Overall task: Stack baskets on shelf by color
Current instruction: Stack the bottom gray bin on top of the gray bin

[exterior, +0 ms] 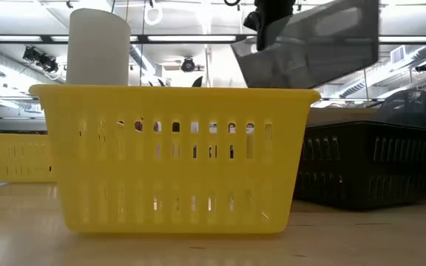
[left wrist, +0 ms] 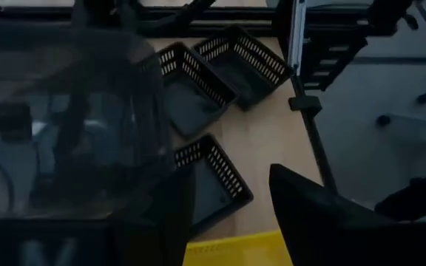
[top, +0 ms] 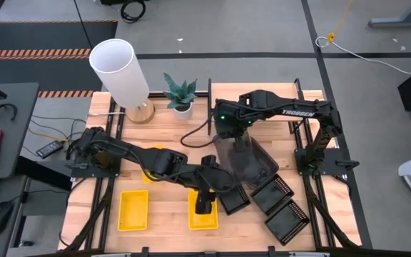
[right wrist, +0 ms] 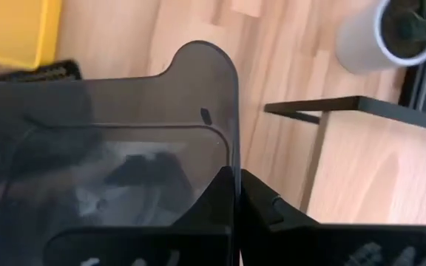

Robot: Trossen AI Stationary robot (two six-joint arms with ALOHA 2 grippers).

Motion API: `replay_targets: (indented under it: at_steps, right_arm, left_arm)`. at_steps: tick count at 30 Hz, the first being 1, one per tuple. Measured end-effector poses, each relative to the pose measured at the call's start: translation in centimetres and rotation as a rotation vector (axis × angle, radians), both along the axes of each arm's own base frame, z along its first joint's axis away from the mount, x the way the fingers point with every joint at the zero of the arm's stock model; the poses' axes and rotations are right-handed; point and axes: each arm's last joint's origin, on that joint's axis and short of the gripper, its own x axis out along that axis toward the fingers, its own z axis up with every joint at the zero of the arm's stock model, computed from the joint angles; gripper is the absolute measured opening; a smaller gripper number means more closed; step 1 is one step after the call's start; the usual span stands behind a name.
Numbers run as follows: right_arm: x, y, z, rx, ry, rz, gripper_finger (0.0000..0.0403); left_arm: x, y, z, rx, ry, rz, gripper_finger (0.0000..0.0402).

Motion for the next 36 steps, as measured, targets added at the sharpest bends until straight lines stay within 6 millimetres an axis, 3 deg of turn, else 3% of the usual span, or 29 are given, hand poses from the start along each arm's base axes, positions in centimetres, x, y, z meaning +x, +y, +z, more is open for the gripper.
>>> replay_targets:
  at_steps: [8,17,36]
  right_arm:
    - [-1.9,-0.5,0.7,0.061,0.073,0.148,0.0002]
    - [-2.9,-1.0,1.7,0.065,0.024,0.256,0.0001]
    - [-2.1,-2.2,-3.3,0.129,0.072,0.365,0.0]
  left_arm:
    - [-2.1,-0.7,2.0,-0.012,-0.034,0.029,0.0144]
    - [-3.3,-2.4,2.4,-0.033,-0.033,0.035,0.0111]
    - [-6.7,-3.9,5.2,-0.239,-0.054,0.07,0.005]
